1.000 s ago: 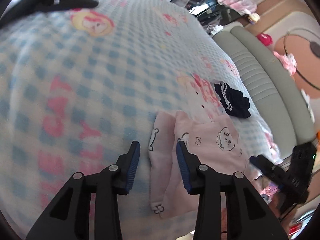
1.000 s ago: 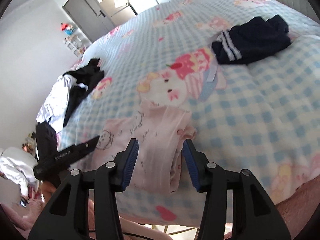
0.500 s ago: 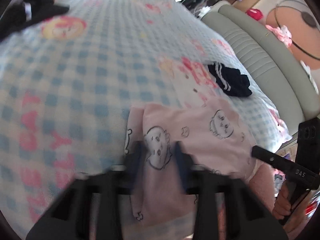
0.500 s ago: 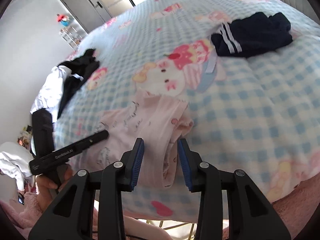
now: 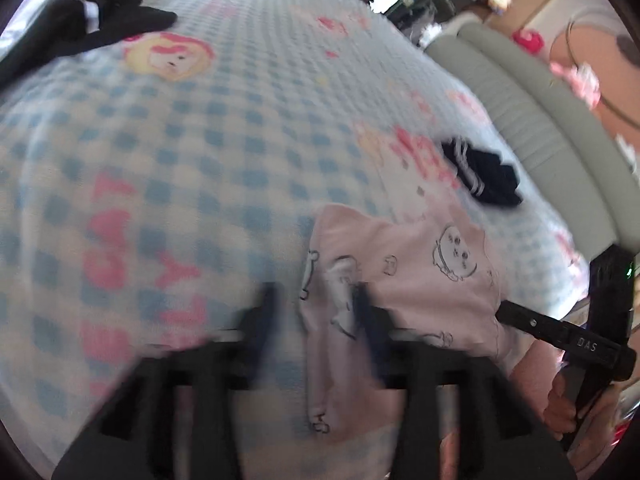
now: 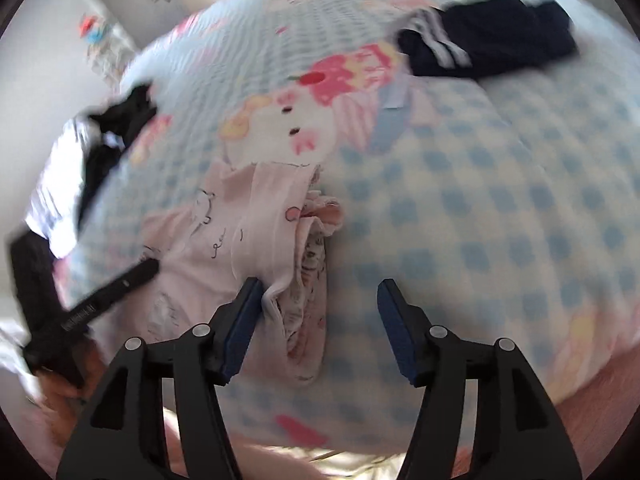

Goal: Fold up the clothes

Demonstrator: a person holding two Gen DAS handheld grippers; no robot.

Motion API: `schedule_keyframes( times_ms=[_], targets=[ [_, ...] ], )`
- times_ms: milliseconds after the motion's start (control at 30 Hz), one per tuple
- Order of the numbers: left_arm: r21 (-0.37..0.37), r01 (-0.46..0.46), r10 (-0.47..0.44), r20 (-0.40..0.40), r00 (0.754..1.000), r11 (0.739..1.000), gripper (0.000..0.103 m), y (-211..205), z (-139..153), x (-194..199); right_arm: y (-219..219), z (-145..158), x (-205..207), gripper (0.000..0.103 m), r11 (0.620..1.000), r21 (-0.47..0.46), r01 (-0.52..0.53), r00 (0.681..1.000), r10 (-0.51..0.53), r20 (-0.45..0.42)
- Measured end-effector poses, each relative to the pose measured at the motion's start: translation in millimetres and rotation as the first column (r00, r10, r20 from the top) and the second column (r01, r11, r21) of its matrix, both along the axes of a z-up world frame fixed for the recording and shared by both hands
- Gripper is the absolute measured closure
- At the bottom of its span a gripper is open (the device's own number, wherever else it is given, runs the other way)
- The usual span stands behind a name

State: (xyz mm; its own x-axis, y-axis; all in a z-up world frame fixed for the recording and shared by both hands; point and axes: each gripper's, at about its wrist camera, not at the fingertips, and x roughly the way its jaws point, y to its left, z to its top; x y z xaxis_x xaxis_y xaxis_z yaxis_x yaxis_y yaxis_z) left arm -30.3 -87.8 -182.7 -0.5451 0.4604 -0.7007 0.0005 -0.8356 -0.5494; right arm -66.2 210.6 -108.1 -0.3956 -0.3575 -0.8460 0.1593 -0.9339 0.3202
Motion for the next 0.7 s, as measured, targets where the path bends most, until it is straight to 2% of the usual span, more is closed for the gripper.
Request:
schedule_keyframes(
  times_ms=[33, 133, 200, 267, 333, 400, 433, 467, 500, 533, 600, 700],
  targets=[
    [0.050, 0.015, -0.015, 0.013, 1.000, 0.999, 0.048, -4.2, -5.8, -0.8, 3.4, 0.4, 0.0, 0.041, 1.000, -0.024, 0.002, 1.000, -0.002, 0.008],
    [0.088, 0.021, -0.025, 0.036, 0.999, 0.996, 0.050, 0.4, -15.0, -2.8, 11.3, -2.9, -3.2, 0.038, 0.995, -0.096, 0.004, 0.999, -0.001, 0.039],
    [0.097, 0.044, -0.047, 0.033, 0.998, 0.994, 0.059, 8.3, -11.2, -1.5, 13.2, -20.1, -13.6, 0.037, 0.975, -0.220, -0.004, 0.989, 0.036, 0.142],
    [0.107, 0.068, -0.072, 0.028, 0.997, 0.992, 0.058, 15.1, -5.2, 0.6, 7.8, -18.0, -14.2, 0.042, 0.954, -0.299, -0.029, 0.982, 0.083, 0.171],
    [0.073, 0.082, -0.085, 0.038, 0.996, 0.994, 0.055, 19.8, -3.3, -0.6, 0.0, -5.9, -9.5, 0.041, 0.965, -0.251, -0.070, 0.989, 0.099, 0.107],
    [0.023, 0.094, -0.096, 0.078, 0.992, 0.995, 0.060, 26.0, -9.5, -8.1, -6.0, -8.3, -14.0, 0.041, 0.979, -0.183, -0.087, 0.992, 0.101, 0.072],
    [-0.011, 0.108, -0.107, 0.096, 0.990, 0.994, 0.075, 34.8, -2.7, -12.5, -4.3, -17.1, -19.5, 0.041, 0.978, -0.196, -0.071, 0.990, 0.093, 0.104],
    [-0.046, 0.124, -0.118, 0.115, 0.986, 0.991, 0.085, 44.2, 5.3, -17.1, -1.2, -26.9, -25.4, 0.044, 0.975, -0.219, -0.044, 0.986, 0.078, 0.149],
    [-0.081, 0.139, -0.128, 0.133, 0.983, 0.987, 0.087, 53.7, 13.2, -21.7, 1.0, -25.8, -26.3, 0.053, 0.972, -0.229, -0.043, 0.986, 0.079, 0.149],
    [-0.115, 0.156, -0.137, 0.153, 0.979, 0.981, 0.088, 63.2, 21.2, -26.2, 2.6, -18.0, -24.0, 0.055, 0.971, -0.231, -0.059, 0.988, 0.089, 0.123],
    [-0.166, 0.200, -0.184, 0.107, 0.977, 0.966, 0.088, 83.8, 53.1, -32.1, 7.3, 15.4, -13.6, 0.056, 0.967, -0.223, -0.120, 0.992, 0.125, 0.010],
    [-0.146, 0.242, -0.239, 0.032, 0.970, 0.959, 0.088, 113.6, 91.6, -52.6, 38.5, 56.5, -19.3, 0.055, 0.968, -0.225, -0.106, 0.993, 0.089, -0.083]
  ],
)
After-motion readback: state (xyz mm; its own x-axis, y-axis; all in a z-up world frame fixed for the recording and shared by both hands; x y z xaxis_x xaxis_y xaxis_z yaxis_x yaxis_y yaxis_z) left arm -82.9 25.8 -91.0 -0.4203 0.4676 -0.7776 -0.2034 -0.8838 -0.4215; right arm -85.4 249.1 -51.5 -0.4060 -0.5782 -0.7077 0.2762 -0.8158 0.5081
